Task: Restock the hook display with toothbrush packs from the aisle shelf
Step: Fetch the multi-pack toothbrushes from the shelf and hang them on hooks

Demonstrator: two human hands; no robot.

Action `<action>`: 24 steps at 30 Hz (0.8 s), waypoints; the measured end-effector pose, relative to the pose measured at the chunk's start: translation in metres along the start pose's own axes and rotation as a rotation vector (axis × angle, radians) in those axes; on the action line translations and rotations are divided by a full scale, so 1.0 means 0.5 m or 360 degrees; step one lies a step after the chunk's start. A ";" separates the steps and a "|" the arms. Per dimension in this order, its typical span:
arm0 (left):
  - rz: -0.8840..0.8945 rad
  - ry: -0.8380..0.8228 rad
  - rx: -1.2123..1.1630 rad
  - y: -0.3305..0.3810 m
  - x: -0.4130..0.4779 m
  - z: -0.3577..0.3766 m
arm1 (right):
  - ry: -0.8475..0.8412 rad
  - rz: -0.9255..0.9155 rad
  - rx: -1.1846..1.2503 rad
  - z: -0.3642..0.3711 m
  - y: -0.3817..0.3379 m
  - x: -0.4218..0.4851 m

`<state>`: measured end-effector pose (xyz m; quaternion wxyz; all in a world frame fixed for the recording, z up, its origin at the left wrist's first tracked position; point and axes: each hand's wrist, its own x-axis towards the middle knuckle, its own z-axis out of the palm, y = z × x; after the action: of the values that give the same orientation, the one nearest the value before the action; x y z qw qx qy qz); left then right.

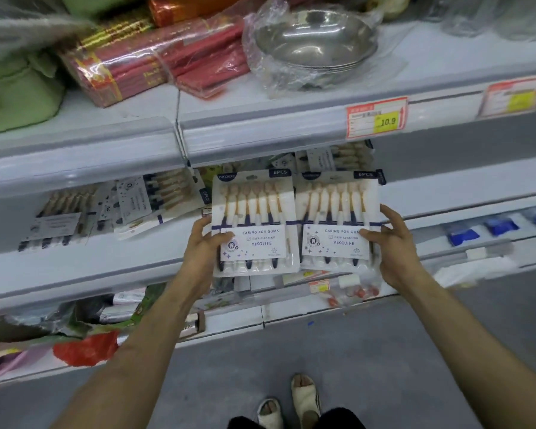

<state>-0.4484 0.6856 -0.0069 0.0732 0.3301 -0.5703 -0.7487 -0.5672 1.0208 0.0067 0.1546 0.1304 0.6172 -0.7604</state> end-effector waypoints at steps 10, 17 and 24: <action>0.0110 -0.0397 0.0254 -0.023 0.022 0.240 | 0.0561 -0.0194 0.0267 -0.219 0.005 -0.102; 0.0052 -0.0860 0.0410 -0.092 -0.034 0.606 | 0.0962 -0.0321 0.0319 -0.516 -0.052 -0.160; 0.0023 -0.1188 0.0462 -0.188 -0.170 1.064 | 0.1367 -0.0400 0.0202 -0.901 -0.154 -0.228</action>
<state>-0.6650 1.1874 0.0133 -0.1811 0.0384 -0.6598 -0.7283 -0.4894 1.4847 0.0281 -0.2174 0.3672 0.5886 -0.6866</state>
